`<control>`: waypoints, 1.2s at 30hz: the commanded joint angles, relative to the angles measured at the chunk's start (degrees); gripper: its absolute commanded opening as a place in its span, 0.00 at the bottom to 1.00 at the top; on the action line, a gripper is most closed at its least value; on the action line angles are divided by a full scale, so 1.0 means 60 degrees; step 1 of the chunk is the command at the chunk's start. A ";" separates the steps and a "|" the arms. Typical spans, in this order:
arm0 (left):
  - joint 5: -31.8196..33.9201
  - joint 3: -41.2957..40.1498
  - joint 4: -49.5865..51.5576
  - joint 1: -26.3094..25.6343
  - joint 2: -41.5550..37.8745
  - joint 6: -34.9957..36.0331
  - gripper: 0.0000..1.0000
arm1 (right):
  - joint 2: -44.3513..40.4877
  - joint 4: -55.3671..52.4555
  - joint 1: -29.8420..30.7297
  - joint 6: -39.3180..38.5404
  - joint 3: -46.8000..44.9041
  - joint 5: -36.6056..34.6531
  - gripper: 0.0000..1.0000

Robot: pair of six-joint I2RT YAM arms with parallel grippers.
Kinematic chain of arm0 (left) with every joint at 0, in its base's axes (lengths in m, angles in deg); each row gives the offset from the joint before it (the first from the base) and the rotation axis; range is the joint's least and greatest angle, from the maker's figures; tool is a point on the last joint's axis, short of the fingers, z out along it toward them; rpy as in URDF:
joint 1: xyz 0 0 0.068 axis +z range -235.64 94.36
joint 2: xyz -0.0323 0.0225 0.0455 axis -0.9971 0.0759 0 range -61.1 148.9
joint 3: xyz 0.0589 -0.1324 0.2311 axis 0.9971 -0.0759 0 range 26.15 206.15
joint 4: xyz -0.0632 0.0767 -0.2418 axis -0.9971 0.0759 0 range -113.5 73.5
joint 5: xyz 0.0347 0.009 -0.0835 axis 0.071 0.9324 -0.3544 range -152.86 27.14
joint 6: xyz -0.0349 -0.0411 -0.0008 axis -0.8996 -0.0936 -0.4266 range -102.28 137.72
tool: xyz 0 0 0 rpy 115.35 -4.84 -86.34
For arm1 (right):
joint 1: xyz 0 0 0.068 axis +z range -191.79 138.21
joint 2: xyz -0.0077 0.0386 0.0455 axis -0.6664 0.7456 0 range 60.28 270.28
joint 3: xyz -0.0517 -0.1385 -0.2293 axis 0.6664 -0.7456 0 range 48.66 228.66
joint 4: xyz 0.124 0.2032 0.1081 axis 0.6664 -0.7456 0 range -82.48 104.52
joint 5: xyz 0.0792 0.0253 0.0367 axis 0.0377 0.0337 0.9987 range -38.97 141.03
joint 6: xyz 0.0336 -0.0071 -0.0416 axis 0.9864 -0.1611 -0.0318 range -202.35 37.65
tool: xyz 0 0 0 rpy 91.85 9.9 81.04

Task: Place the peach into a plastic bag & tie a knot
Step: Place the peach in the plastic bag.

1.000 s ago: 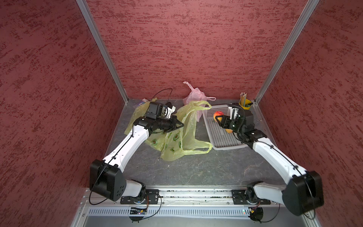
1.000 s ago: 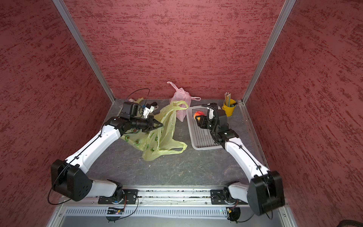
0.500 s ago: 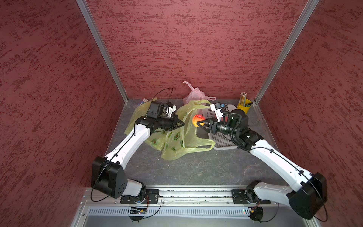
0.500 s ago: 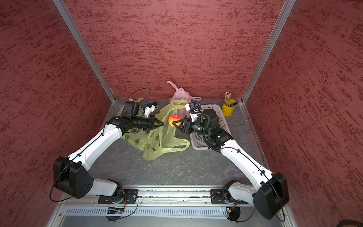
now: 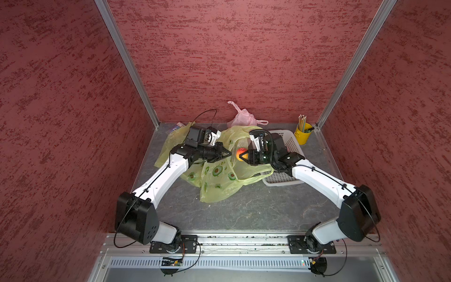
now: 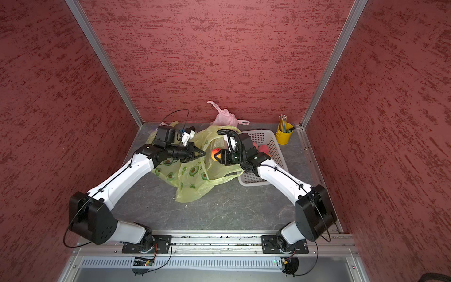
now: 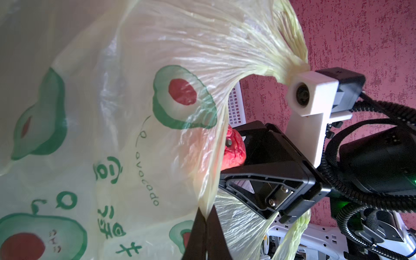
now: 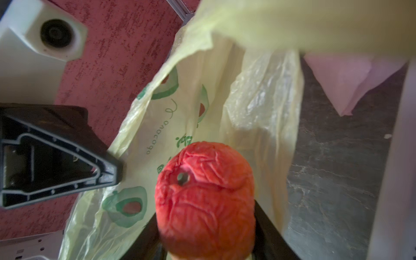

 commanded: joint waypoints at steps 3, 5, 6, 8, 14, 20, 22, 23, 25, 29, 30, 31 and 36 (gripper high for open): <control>-0.0305 -0.0261 -0.0831 -0.0119 0.0158 -0.0283 0.00 | 0.0111 -0.0107 0.0034 0.0139 0.0423 -0.0096 0.39; -0.0365 -0.0276 -0.0917 -0.0119 0.0198 -0.0312 0.00 | 0.0175 -0.0042 0.0046 0.0195 0.0437 0.0102 0.39; -0.0394 -0.0291 -0.0985 -0.0119 0.0210 -0.0340 0.00 | 0.0169 0.0000 0.0041 0.0217 0.0435 0.0182 0.40; -0.0438 -0.0343 -0.1101 -0.0119 0.0228 -0.0384 0.00 | 0.0204 0.0093 0.0041 0.0267 0.0423 0.0371 0.41; -0.0704 -0.0623 -0.1740 -0.0117 0.0226 -0.0759 0.00 | 0.0408 -0.0109 0.0063 0.0350 0.0510 0.0246 0.58; -0.0793 -0.0853 -0.2122 -0.0119 0.0236 -0.0970 0.00 | 0.0128 0.0077 0.0056 0.0316 0.0336 0.0358 0.73; -0.0781 -0.0950 -0.2197 -0.0119 0.0284 -0.0973 0.00 | -0.0079 0.0028 0.0052 0.0240 0.0306 0.0307 0.73; -0.0779 -0.1009 -0.2254 -0.0119 0.0318 -0.0987 0.00 | -0.0222 -0.0088 0.0041 0.0156 0.0291 0.0207 0.72; -0.0736 -0.1177 -0.2385 -0.0119 0.0399 -0.0984 0.00 | -0.0448 -0.0394 -0.0051 -0.0074 0.0253 -0.0046 0.71; -0.0720 -0.1497 -0.2771 -0.0041 0.0738 -0.0997 0.00 | -0.1894 -0.0985 -0.0687 -0.0504 -0.0188 -0.0783 0.69; -0.0731 -0.1525 -0.2854 -0.0015 0.0844 -0.1001 0.00 | -0.2270 -0.1157 -0.0894 -0.0617 -0.0291 -0.1061 0.68; -0.0754 -0.1549 -0.2919 -0.0002 0.0945 -0.1001 0.00 | -0.2579 -0.1272 -0.1064 -0.0694 -0.0372 -0.1297 0.67; -0.0808 -0.1493 -0.3079 0.0041 0.1216 -0.1003 0.00 | -0.3961 -0.1617 -0.1859 -0.0786 -0.0843 -0.3348 0.67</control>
